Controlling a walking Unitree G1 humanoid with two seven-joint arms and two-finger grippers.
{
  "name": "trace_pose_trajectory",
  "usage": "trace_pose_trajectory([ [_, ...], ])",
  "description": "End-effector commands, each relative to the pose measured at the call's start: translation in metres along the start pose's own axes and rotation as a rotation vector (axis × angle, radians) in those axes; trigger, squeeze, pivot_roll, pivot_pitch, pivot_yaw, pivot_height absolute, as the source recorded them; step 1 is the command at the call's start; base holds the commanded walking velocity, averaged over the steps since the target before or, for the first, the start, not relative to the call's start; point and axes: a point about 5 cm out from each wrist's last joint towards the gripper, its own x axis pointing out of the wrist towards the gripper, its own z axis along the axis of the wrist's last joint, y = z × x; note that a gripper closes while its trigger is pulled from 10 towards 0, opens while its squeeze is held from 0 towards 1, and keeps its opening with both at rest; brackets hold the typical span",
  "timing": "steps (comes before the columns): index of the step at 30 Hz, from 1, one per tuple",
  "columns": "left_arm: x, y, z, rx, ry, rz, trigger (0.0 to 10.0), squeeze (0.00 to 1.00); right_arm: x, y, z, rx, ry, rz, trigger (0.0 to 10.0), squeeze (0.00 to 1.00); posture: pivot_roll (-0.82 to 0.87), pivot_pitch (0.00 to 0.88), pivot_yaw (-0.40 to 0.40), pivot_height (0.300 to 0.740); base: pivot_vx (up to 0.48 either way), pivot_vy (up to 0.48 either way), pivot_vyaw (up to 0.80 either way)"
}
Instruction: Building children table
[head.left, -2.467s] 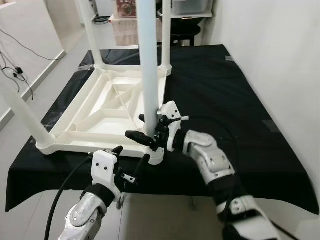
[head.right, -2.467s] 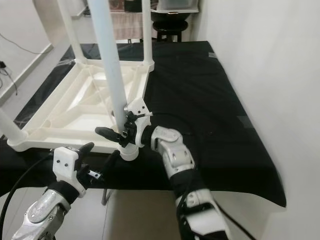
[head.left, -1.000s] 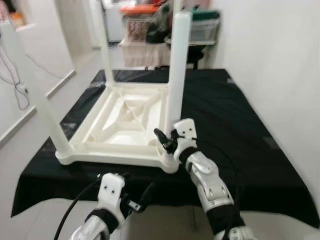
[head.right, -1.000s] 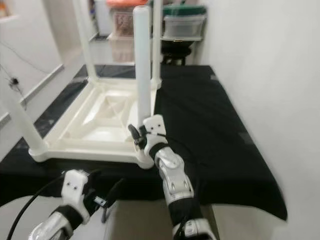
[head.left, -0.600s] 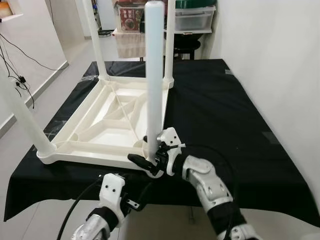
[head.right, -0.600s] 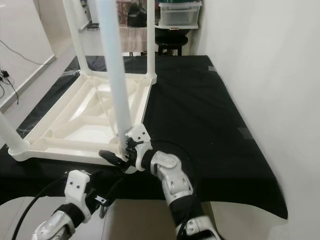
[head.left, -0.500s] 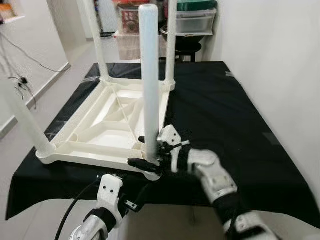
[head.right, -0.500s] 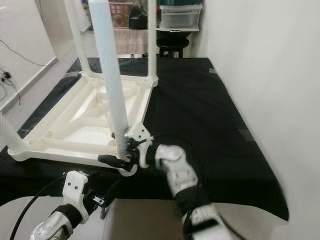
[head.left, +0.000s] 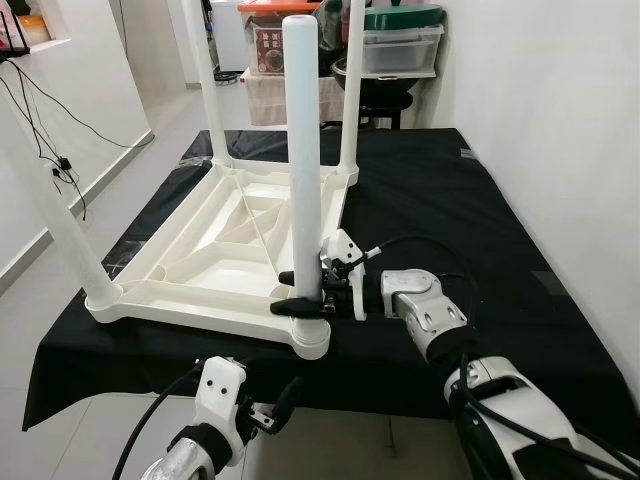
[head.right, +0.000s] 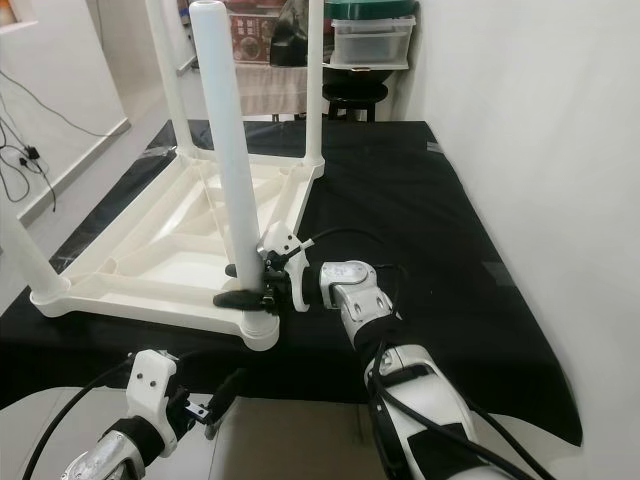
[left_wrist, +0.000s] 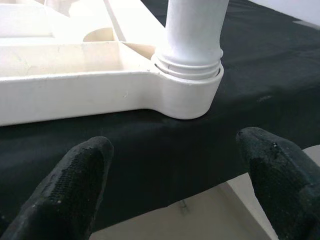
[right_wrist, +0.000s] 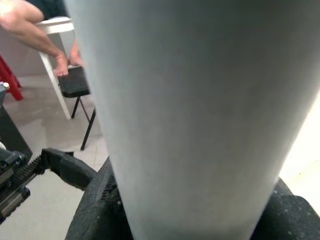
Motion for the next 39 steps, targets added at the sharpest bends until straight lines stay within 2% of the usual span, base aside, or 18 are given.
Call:
trace_pose_trajectory([
  [1, -0.003, -0.002, -0.002, -0.021, 0.002, -0.022, 10.0, 0.0, 0.001, 0.001, -0.003, 0.014, 0.004, 0.018, 0.0, 0.0, 0.06, 0.0, 0.005, 0.74, 0.0, 0.0, 0.0],
  [7, -0.011, -0.005, -0.004, -0.08, -0.008, -0.052, 10.0, 0.0, -0.019, 0.002, -0.024, -0.007, 0.056, -0.023, 0.0, 0.0, 0.03, 0.0, 0.017, 0.74, 0.0, 0.0, 0.0],
  [12, -0.011, -0.005, -0.004, -0.087, -0.013, -0.046, 10.0, 0.0, -0.022, 0.003, -0.029, -0.032, 0.064, -0.073, 0.0, 0.0, 0.03, 0.0, 0.017, 0.74, 0.0, 0.0, 0.0],
  [13, -0.013, -0.005, -0.005, -0.08, -0.013, -0.038, 10.0, 0.0, -0.019, -0.002, -0.035, -0.007, 0.059, -0.313, 0.0, 0.0, 0.03, 0.0, 0.019, 0.74, 0.0, 0.0, 0.0],
  [14, -0.013, -0.005, -0.005, -0.08, -0.013, -0.038, 10.0, 0.0, -0.019, -0.002, -0.035, -0.007, 0.059, -0.313, 0.0, 0.0, 0.03, 0.0, 0.019, 0.74, 0.0, 0.0, 0.0],
  [15, -0.016, -0.005, -0.005, -0.067, -0.011, -0.025, 10.0, 0.0, -0.016, 0.007, -0.052, 0.105, 0.012, -0.689, 0.0, 0.0, 0.01, 0.0, 0.032, 0.74, 0.0, 0.0, 0.0],
  [18, -0.016, -0.005, -0.005, -0.067, -0.011, -0.025, 10.0, 0.0, -0.016, 0.007, -0.052, 0.105, 0.012, -0.689, 0.0, 0.0, 0.01, 0.0, 0.032, 0.74, 0.0, 0.0, 0.0],
  [19, -0.017, -0.004, -0.005, -0.051, -0.008, -0.02, 10.0, 0.0, -0.003, 0.031, -0.07, 0.225, 0.001, -0.817, 0.0, 0.0, -0.02, 0.0, 0.065, 0.74, 0.0, 0.0, 0.0],
  [21, -0.017, -0.003, -0.006, -0.038, -0.003, -0.022, 10.0, 0.0, 0.0, 0.041, -0.074, 0.254, 0.003, -0.894, 0.0, 0.0, -0.03, 0.0, 0.069, 0.74, 0.0, 0.0, 0.0],
  [25, -0.013, -0.006, -0.005, -0.052, -0.006, -0.055, 10.0, 0.0, 0.007, 0.035, -0.063, 0.168, 0.002, -0.814, 0.0, 0.0, -0.02, 0.0, 0.047, 0.74, 0.0, 0.0, 0.0],
  [30, -0.012, -0.006, -0.004, -0.056, -0.019, -0.038, 10.0, 0.0, 0.012, 0.031, -0.062, 0.161, 0.014, -0.796, 0.0, 0.0, 0.0, 0.0, 0.036, 0.74, 0.0, 0.0, 0.0],
  [31, -0.011, -0.006, -0.003, -0.056, -0.026, -0.025, 10.0, 0.0, 0.013, 0.029, -0.06, 0.152, 0.024, -0.806, 4.4, 0.0, 0.01, 0.0, 0.03, 0.74, 0.0, 0.0, 0.0],
  [32, -0.01, -0.006, -0.003, -0.055, -0.03, -0.019, 10.0, 0.0, 0.014, 0.025, -0.056, 0.138, 0.028, -0.808, 10.0, 0.0, 0.01, 0.0, 0.027, 0.74, 0.0, 0.0, 0.0],
  [33, -0.01, -0.006, -0.003, -0.055, -0.03, -0.019, 10.0, 0.0, 0.014, 0.025, -0.056, 0.138, 0.028, -0.808, 10.0, 0.0, 0.01, 0.0, 0.027, 0.74, 0.0, 0.0, 0.0],
  [34, -0.009, -0.006, -0.002, -0.059, -0.034, -0.017, 10.0, 0.0, 0.015, 0.024, -0.049, 0.121, 0.003, -0.768, 10.0, 0.36, 0.0, 0.0, 0.025, 0.74, 0.0, 0.0, 0.0],
  [37, -0.009, -0.006, -0.002, -0.062, -0.037, -0.017, 10.0, 0.0, 0.017, 0.026, -0.043, 0.111, -0.008, -0.754, 10.0, 0.36, 0.0, 0.0, 0.025, 0.74, 0.0, 0.0, 0.0],
  [38, -0.008, -0.007, -0.001, -0.064, -0.04, -0.019, 10.0, 0.0, 0.024, 0.032, -0.033, 0.128, -0.072, -0.628, 10.0, 1.0, 0.0, 0.0, 0.025, 0.74, 0.0, 0.0, 0.0],
  [39, -0.007, -0.006, -0.001, -0.065, -0.041, -0.02, 10.0, 0.0, 0.028, 0.037, -0.019, 0.11, -0.142, -0.487, 10.0, 1.0, -0.01, 0.0, 0.033, 0.74, 0.0, 0.0, 0.0],
])
